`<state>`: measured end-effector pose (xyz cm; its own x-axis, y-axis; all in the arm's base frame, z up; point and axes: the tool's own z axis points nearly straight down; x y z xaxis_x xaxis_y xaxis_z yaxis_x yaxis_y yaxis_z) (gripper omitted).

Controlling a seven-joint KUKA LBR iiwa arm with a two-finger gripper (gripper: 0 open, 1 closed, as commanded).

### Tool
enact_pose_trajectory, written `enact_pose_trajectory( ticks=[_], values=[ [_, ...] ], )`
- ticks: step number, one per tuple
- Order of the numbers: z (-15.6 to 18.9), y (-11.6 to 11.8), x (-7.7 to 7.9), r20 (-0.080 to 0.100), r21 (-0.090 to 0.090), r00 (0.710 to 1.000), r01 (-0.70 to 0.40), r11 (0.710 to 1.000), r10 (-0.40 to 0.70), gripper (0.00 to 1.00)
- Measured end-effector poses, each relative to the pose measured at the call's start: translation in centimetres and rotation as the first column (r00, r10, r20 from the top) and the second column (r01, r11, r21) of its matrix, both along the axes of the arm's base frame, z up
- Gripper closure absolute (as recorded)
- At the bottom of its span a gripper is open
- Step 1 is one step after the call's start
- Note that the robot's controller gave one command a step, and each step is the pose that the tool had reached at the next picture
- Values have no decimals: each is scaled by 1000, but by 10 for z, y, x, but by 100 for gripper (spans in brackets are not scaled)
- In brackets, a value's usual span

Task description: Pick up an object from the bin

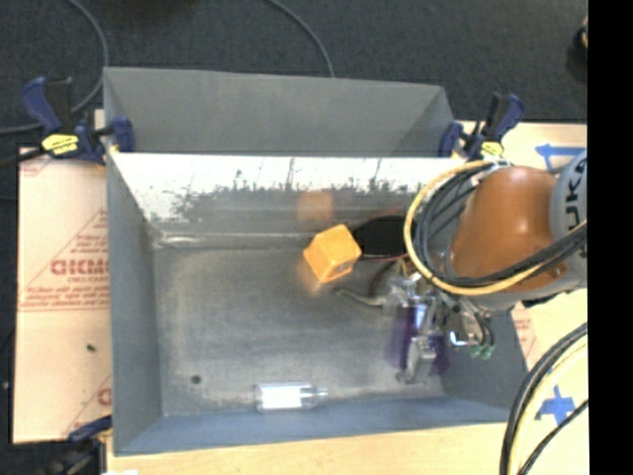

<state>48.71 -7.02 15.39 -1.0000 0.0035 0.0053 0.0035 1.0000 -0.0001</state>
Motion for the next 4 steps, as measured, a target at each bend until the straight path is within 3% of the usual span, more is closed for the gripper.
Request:
enact_pose_trajectory(
  ticks=[1,2,3,4],
  values=[
    [4,0,1,7,-1,1000,-4,1000,4,0],
    [-61,-62,41,8,-2,995,-98,995,98,0],
    [-77,-68,53,9,3,791,-612,791,612,0],
    [-78,-68,48,10,-7,890,-456,890,456,0]
  ],
)
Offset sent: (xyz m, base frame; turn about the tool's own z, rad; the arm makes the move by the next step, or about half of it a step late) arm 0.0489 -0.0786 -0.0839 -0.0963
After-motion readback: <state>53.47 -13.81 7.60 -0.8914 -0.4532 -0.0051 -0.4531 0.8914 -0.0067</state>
